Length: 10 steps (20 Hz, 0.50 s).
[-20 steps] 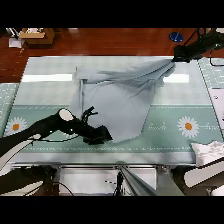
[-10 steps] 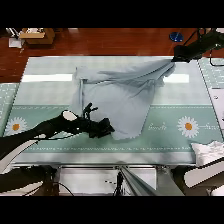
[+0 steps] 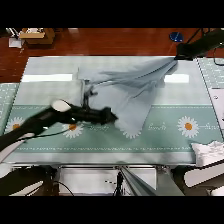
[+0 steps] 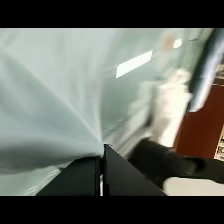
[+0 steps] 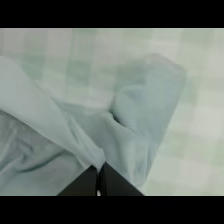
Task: Fold the shirts.
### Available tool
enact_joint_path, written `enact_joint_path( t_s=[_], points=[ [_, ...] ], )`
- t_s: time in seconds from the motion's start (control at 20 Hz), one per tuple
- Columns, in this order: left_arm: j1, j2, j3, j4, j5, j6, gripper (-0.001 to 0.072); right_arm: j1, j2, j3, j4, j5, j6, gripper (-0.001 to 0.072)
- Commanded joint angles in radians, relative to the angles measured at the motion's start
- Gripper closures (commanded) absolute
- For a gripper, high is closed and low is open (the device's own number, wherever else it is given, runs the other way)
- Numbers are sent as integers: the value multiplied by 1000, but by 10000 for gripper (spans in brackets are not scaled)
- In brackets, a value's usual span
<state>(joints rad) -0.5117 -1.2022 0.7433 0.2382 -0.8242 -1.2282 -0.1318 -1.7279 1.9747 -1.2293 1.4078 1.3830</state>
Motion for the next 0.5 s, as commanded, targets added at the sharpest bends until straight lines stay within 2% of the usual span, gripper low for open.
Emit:
enact_joint_path(
  t_s=[0.0, 0.15, 0.3, 0.45],
  points=[
    [113, 240, 175, -7, -49, 42, 688, -30, 81, 1, 10, -17, -1, 688],
    [348, 452, 383, -6, -48, 42, 688, -60, 218, 1, 19, -64, -2, 688],
    [631, 578, 600, -6, -48, 43, 687, -60, 381, 1, 20, -159, -11, 688],
    [904, 633, 811, 128, -55, 36, 687, -58, 563, 1, 53, -291, -10, 688]
  ],
)
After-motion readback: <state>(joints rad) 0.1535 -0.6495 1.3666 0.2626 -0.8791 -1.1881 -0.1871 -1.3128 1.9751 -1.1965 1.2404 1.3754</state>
